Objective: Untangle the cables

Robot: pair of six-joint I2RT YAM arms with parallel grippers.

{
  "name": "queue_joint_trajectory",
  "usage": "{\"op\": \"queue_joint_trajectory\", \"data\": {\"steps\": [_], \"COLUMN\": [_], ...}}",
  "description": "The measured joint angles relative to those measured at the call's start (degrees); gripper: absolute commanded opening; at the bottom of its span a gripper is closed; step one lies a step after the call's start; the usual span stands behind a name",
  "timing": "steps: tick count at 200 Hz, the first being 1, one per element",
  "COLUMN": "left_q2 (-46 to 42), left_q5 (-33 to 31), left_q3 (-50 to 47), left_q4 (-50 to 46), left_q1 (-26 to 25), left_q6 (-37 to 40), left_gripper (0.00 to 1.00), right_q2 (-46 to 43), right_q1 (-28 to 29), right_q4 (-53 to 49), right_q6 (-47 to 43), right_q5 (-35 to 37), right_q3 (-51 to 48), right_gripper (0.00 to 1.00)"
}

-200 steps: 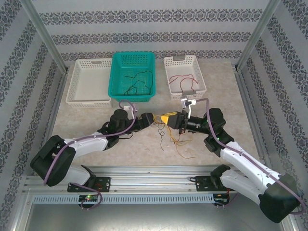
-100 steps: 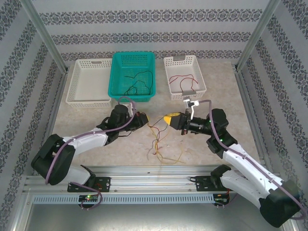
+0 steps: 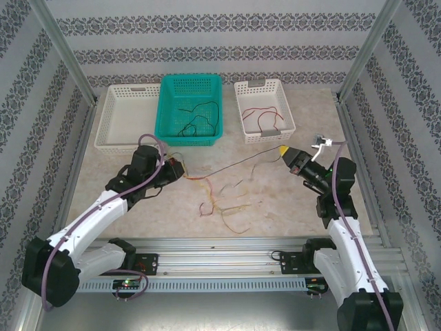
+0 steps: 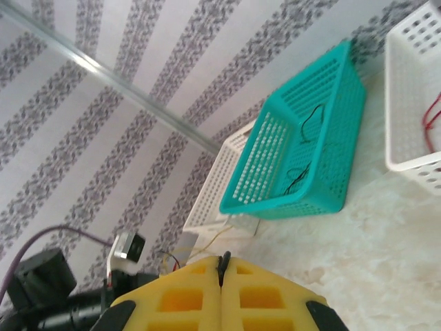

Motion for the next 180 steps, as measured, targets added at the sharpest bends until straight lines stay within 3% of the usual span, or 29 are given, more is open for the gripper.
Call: {"op": "queue_joint_trajectory", "data": {"steps": [49, 86, 115, 180], "left_q2": [-0.09, -1.66, -2.58, 0.81], "left_q5": [-8.20, -12.22, -13.64, -13.35], "left_q3": [1.99, 3.21, 6.78, 19.15], "left_q4": [-13.99, -17.33, -18.23, -18.16], "left_q1": [0.11, 0.11, 0.11, 0.13], "left_q6": [5.27, 6.12, 6.95, 13.42], "left_gripper": [0.00, 0.00, 0.00, 0.00], "right_q2": [-1.99, -5.64, -4.81, 8.63], "right_q1": [-1.79, -2.78, -2.64, 13.49], "right_q4": [-8.76, -15.76, -14.97, -17.29], "right_q6": [-3.17, -5.49, -4.59, -9.92], "right_q5": [4.20, 8.85, 7.39, 6.08], "right_q3": [3.54, 6.75, 9.94, 29.57], "right_gripper": [0.00, 0.00, 0.00, 0.00]}}
